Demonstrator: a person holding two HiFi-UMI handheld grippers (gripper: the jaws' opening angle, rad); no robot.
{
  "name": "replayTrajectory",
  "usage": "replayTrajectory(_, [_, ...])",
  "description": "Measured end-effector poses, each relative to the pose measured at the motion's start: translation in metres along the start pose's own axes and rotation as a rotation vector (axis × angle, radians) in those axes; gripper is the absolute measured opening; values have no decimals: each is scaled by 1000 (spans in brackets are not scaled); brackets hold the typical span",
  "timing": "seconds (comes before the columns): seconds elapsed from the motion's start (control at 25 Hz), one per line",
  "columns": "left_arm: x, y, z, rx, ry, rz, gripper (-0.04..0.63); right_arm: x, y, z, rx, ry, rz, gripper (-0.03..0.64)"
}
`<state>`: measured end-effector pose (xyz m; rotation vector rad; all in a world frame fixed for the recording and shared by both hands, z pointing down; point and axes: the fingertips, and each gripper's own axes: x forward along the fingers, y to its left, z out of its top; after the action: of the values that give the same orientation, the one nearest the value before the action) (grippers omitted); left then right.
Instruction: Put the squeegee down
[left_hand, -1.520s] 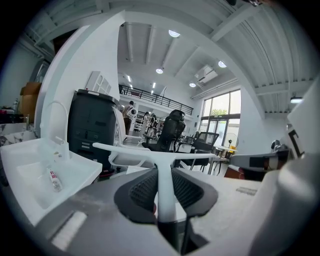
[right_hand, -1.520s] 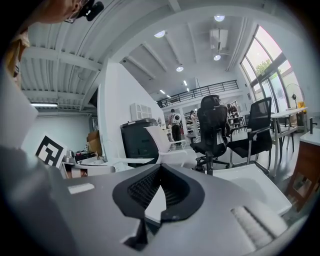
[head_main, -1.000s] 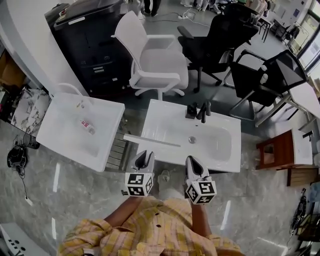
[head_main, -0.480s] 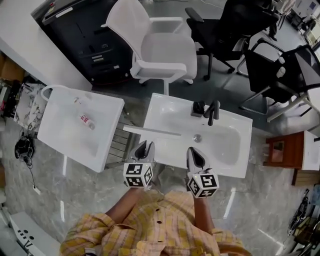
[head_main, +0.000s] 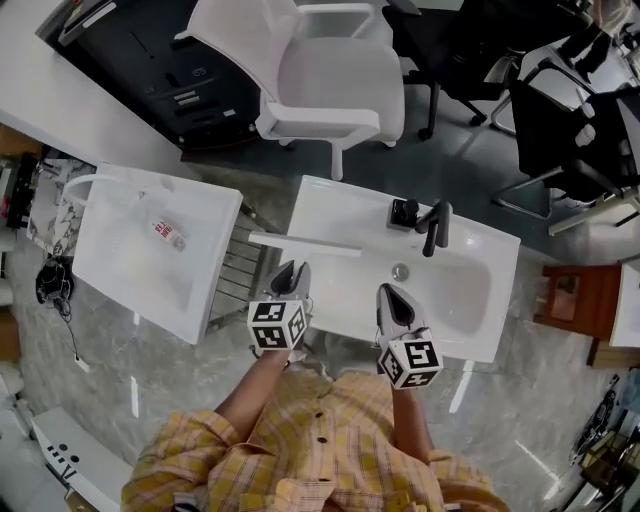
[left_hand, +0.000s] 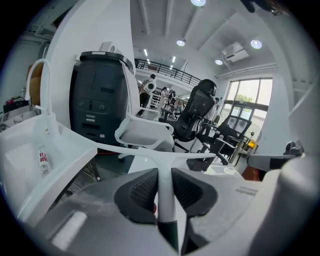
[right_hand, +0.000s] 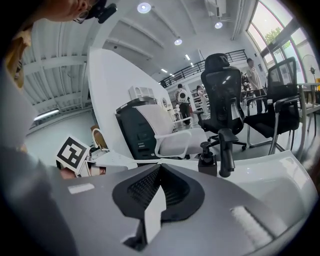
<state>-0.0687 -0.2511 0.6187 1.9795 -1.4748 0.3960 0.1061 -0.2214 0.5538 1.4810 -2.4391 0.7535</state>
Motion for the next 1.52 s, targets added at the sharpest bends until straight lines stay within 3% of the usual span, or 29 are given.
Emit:
replayTrajectory(0.68, [86,33,-17,-41,95,83,89,43,-37,-14,27,76,29,-1])
replayTrajectory(1.52, [139,54,-36,-2,208,107,89,59,-41,-32,20,136,72,0])
